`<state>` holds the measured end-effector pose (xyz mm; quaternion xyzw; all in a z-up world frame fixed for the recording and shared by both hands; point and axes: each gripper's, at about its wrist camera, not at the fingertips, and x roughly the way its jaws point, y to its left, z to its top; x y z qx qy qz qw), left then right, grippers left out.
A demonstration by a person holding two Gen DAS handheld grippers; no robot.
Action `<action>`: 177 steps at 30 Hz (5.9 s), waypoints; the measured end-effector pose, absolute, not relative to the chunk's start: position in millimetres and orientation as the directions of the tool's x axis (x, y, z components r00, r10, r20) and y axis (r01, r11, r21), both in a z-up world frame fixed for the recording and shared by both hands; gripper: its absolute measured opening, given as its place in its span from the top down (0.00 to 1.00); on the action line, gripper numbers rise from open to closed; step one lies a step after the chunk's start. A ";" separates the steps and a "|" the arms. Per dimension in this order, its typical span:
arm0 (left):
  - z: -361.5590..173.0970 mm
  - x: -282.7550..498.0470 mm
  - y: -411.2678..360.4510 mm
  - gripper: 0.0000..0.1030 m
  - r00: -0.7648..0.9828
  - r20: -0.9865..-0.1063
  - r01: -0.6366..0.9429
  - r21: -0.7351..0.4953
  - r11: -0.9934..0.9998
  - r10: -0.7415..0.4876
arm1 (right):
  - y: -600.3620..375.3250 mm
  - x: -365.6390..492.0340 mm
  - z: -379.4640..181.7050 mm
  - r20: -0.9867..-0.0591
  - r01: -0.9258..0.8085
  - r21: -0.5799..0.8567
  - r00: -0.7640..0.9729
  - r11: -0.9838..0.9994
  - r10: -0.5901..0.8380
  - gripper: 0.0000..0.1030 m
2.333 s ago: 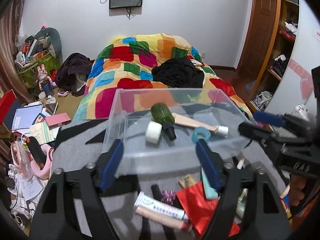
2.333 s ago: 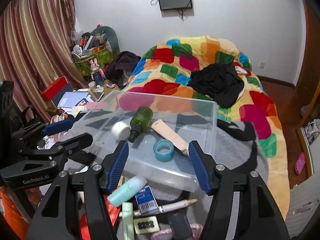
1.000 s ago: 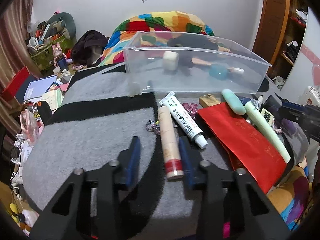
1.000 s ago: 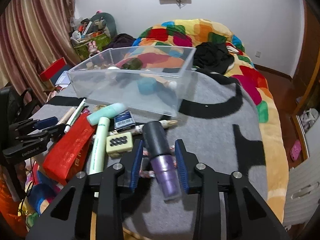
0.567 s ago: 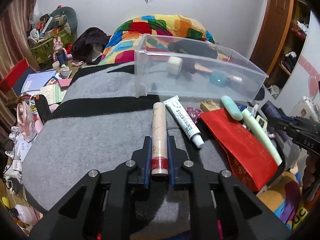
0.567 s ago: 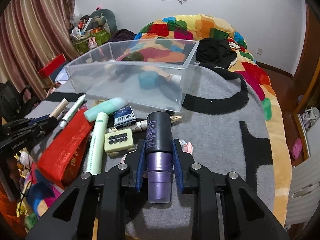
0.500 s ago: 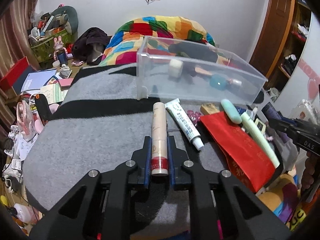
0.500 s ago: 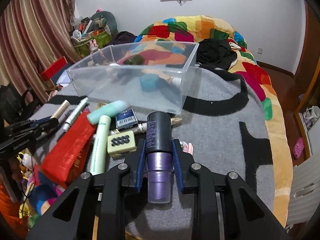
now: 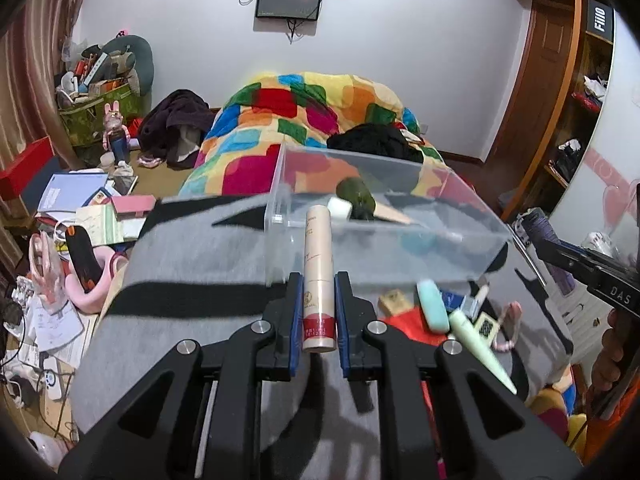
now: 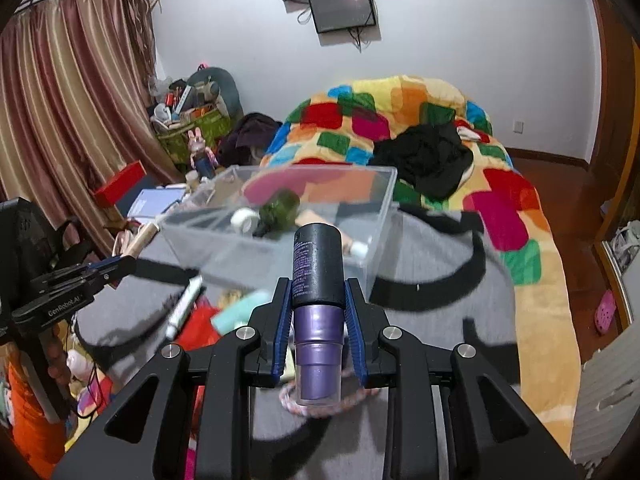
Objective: Organize objects
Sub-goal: 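Place the cream tube and purple bottle into the clear box, open both tools, then grasp the white ointment tube with the left tool while the right tool grasps the braided pink cord, then drop the ointment tube and pink cord into the clear box, open both tools, then move the left tool back toward the red pouch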
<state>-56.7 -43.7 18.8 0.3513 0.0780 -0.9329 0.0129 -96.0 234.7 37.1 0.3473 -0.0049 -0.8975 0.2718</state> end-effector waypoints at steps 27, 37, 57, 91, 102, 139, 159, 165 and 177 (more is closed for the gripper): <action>12.2 -175.4 -41.8 0.86 -0.674 -0.737 0.054 -0.123 -0.991 0.055 | 167.2 -203.9 14.7 -0.723 0.459 0.112 -0.571 -0.881 -0.390 0.77; -3.6 -188.0 -39.1 0.86 -0.637 -0.768 0.039 -0.119 -0.992 0.067 | 150.3 -207.9 -4.9 -0.768 0.490 0.068 -0.530 -0.869 -0.359 0.77; 19.4 -115.6 -25.2 0.70 -0.696 -0.713 -0.015 -0.100 -0.995 0.083 | 197.7 -153.4 33.8 -0.694 0.488 0.126 -0.578 -0.864 -0.428 0.49; -48.5 -59.4 -11.5 0.85 -0.615 -0.787 0.087 -0.139 -0.986 0.057 | 254.7 -89.0 -45.4 -0.768 0.397 0.129 -0.540 -0.909 -0.345 0.82; -31.8 -40.1 -29.1 0.86 -0.651 -0.754 0.115 -0.211 -0.971 0.087 | 261.0 -83.1 -27.7 -0.728 0.383 0.141 -0.585 -0.913 -0.358 0.90; 53.7 -125.8 -54.5 0.86 -0.787 -0.611 0.059 -0.218 -0.974 0.089 | 187.8 -160.1 54.5 -0.607 0.452 0.157 -0.657 -0.878 -0.447 0.90; 16.3 -139.5 -36.8 0.86 -0.701 -0.697 -0.007 -0.202 -0.979 0.149 | 164.3 -179.3 9.5 -0.750 0.513 0.139 -0.504 -0.847 -0.429 0.86; 24.5 -121.7 -29.9 0.72 -0.716 -0.684 -0.014 -0.186 -0.982 0.140 | 172.1 -170.5 15.7 -0.744 0.501 0.123 -0.525 -0.857 -0.414 0.67; 17.8 -68.4 14.6 0.33 -0.703 -0.693 -0.087 -0.139 -0.986 0.160 | 208.5 -120.4 35.0 -0.694 0.478 0.130 -0.582 -0.869 -0.424 0.47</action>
